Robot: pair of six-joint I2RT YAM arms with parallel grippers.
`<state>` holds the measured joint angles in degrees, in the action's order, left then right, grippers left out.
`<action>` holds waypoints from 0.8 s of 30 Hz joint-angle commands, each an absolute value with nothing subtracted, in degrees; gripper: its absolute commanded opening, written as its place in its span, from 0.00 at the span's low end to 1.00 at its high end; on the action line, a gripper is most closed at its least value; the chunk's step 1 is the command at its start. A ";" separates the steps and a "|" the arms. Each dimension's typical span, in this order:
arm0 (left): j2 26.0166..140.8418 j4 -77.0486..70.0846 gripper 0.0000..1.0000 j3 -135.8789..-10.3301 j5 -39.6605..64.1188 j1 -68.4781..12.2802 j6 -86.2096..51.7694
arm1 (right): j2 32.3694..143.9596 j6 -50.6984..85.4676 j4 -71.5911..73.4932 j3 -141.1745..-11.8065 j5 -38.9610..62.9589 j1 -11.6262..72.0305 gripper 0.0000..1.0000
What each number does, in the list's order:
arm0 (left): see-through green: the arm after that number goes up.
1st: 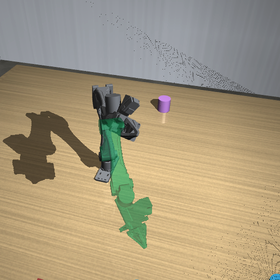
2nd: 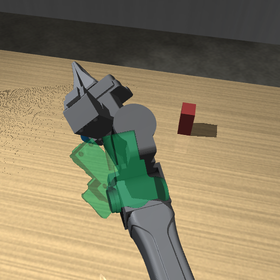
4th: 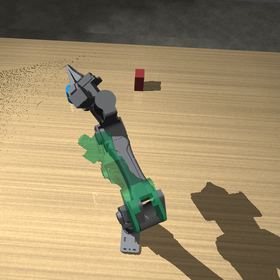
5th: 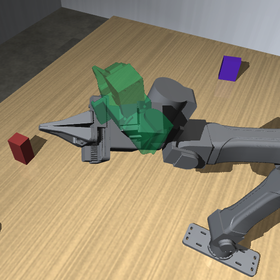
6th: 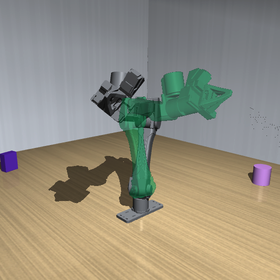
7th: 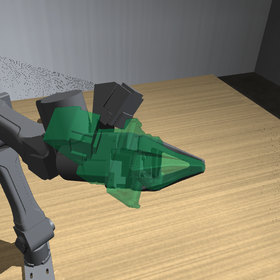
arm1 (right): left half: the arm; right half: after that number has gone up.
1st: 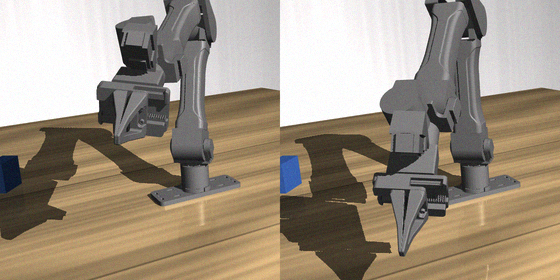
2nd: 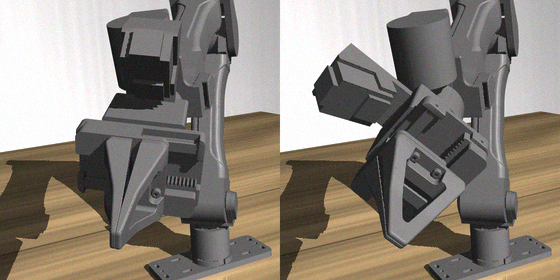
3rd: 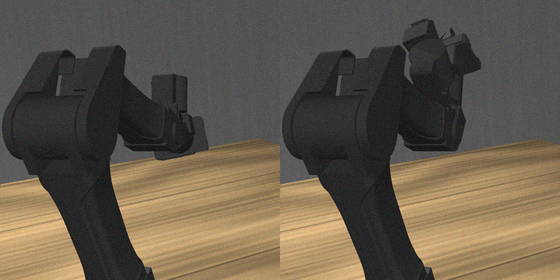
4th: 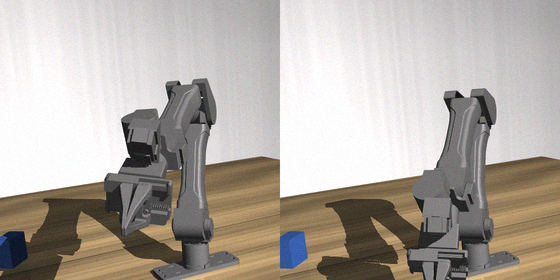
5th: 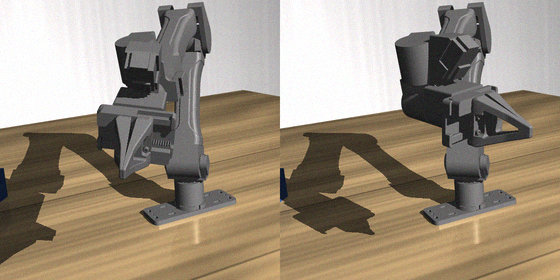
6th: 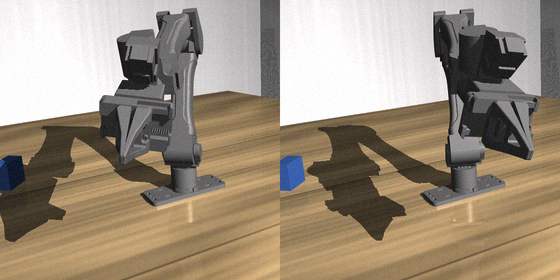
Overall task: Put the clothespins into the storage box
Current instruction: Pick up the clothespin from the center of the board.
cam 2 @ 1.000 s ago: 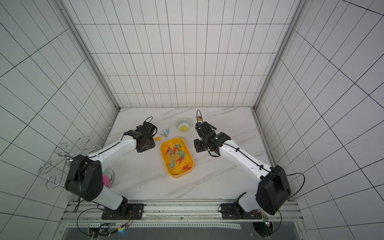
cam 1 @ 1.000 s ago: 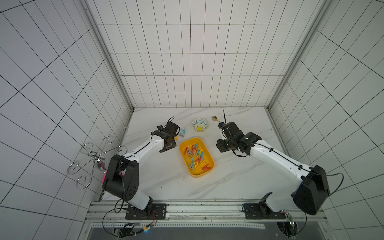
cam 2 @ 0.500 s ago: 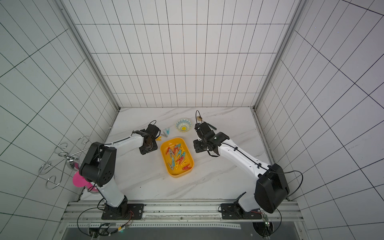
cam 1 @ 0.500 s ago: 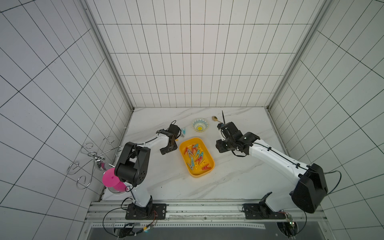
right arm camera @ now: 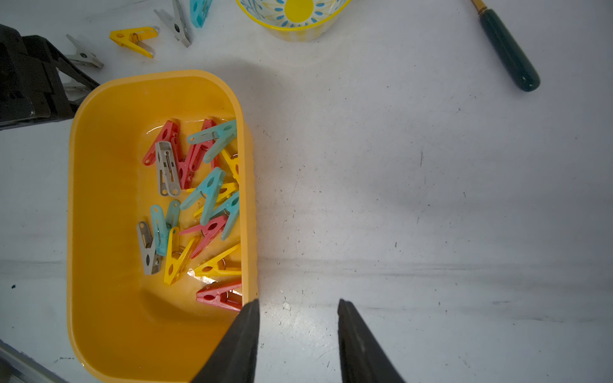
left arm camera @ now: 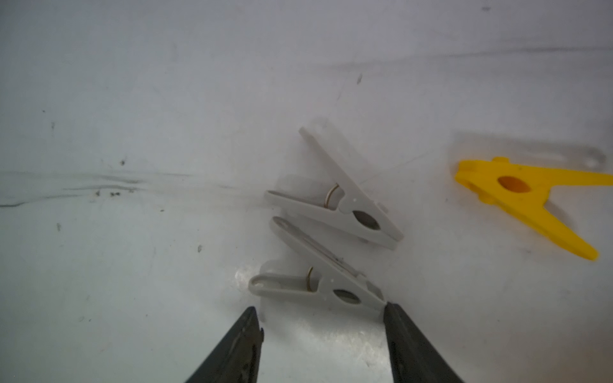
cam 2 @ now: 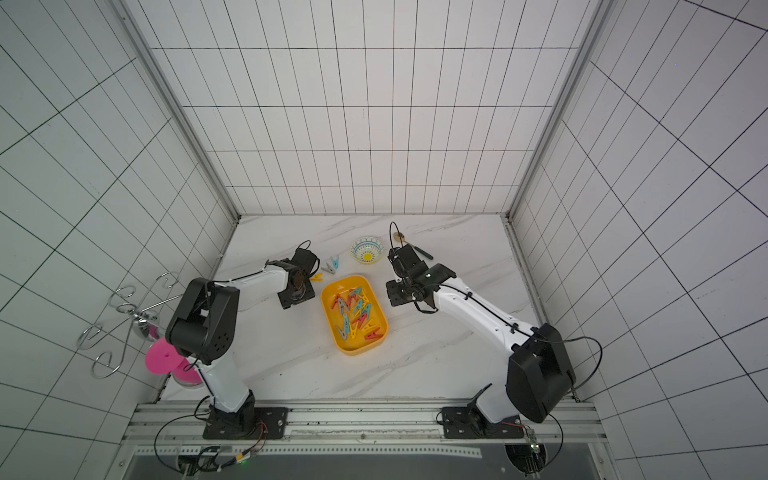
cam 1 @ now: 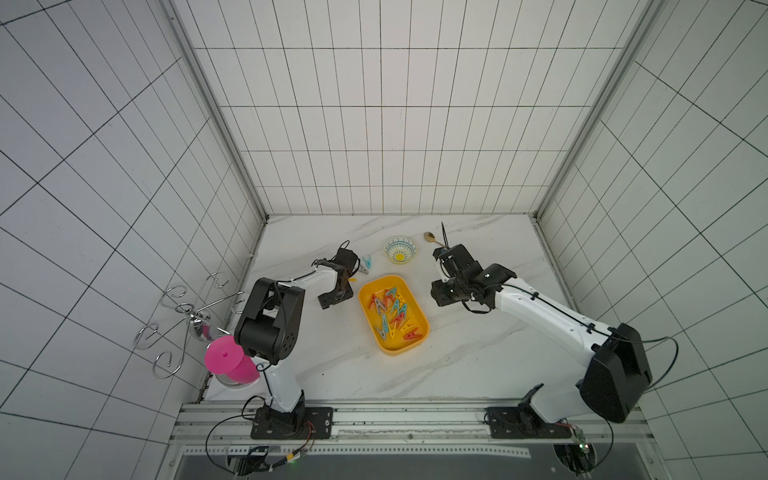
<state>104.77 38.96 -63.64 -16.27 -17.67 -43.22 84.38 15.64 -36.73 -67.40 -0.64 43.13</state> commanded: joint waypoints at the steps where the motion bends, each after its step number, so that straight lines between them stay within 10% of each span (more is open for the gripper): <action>1: 106.04 37.00 0.62 -64.89 -17.05 -17.07 -42.43 | 85.08 15.04 -37.35 -68.37 -0.23 43.47 0.43; 12: 108.24 37.41 0.61 -66.08 -19.59 -16.55 -44.03 | 85.08 15.03 -36.95 -68.05 0.53 43.42 0.43; 24: 105.96 35.30 0.35 -61.76 -17.69 -15.15 -44.12 | 86.01 15.12 -36.39 -67.63 1.14 43.42 0.43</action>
<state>106.28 34.70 -63.94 -18.26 -15.35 -44.14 85.30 15.44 -36.56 -67.40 0.84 43.13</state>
